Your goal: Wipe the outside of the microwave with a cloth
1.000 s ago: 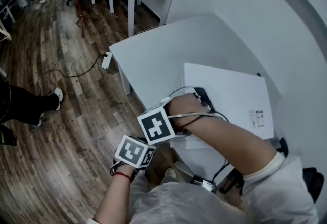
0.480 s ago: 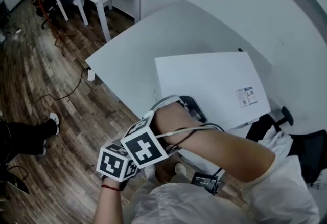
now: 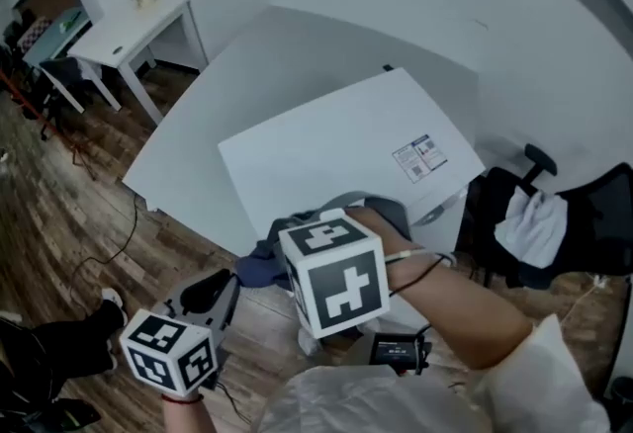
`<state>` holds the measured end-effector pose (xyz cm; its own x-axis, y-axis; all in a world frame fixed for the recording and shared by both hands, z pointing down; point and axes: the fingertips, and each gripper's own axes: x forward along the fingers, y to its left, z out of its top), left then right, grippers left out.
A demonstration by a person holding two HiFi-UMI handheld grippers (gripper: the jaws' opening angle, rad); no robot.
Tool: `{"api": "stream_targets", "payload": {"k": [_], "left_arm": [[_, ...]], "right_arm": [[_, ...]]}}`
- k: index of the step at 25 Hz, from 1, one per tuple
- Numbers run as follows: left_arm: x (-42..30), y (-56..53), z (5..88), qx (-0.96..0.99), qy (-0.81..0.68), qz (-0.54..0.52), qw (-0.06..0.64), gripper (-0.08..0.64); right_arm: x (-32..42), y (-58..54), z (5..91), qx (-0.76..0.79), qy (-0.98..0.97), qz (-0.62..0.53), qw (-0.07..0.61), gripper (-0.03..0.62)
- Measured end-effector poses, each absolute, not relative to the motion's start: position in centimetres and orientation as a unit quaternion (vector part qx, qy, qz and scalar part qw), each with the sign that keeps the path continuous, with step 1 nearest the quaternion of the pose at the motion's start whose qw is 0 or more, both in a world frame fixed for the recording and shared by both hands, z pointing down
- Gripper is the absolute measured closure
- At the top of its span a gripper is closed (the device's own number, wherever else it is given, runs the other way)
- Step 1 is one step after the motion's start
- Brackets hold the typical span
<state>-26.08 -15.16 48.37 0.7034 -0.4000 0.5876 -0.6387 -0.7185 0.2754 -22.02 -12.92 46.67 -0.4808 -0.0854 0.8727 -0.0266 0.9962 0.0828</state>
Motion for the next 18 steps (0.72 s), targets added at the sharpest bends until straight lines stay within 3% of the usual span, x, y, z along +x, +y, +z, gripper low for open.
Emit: {"api": "stream_targets", "payload": {"k": [7,18], "left_arm": [[-20.4,-15.8,43.7,0.92,-0.263,0.22,0.19,0.494],[-10.9,-15.3,41.0,0.935,-0.252,0.204,0.146,0.484]], "right_arm": [[-15.4,-13.8,45.7,0.193,-0.893,0.018,0.407,0.495],[-3.0,-12.5,46.2,0.343,-0.887,0.071,0.301,0.495]]}}
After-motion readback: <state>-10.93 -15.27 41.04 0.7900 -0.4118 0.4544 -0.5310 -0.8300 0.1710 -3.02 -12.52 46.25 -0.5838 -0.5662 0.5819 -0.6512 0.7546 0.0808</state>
